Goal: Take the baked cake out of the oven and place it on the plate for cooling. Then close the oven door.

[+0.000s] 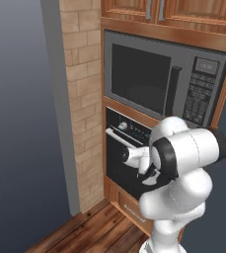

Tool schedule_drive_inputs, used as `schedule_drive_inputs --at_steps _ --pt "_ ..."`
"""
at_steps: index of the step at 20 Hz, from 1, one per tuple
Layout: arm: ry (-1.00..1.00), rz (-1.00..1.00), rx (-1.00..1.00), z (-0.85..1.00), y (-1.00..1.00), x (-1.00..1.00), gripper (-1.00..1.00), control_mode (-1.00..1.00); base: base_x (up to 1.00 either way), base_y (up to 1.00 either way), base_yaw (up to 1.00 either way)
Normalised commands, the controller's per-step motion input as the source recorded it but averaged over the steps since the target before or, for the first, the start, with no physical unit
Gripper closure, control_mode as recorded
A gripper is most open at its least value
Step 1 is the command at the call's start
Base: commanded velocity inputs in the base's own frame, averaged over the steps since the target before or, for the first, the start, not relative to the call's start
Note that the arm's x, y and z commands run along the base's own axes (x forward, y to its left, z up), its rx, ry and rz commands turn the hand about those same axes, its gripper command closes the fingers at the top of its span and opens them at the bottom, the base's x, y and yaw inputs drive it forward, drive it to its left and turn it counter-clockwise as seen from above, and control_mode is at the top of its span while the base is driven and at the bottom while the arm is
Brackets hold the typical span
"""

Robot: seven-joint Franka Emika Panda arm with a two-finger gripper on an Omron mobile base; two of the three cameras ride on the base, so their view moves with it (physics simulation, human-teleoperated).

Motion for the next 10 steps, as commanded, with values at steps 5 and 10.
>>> schedule_drive_inputs --at_steps 5,10 --pt "0.03 0.00 -0.05 -0.30 -0.24 0.42 -1.00 -1.00 0.00 0.00 0.00" --pt "0.02 0.00 -0.04 -0.23 -0.29 0.41 -1.00 -1.00 0.00 0.00 0.00"
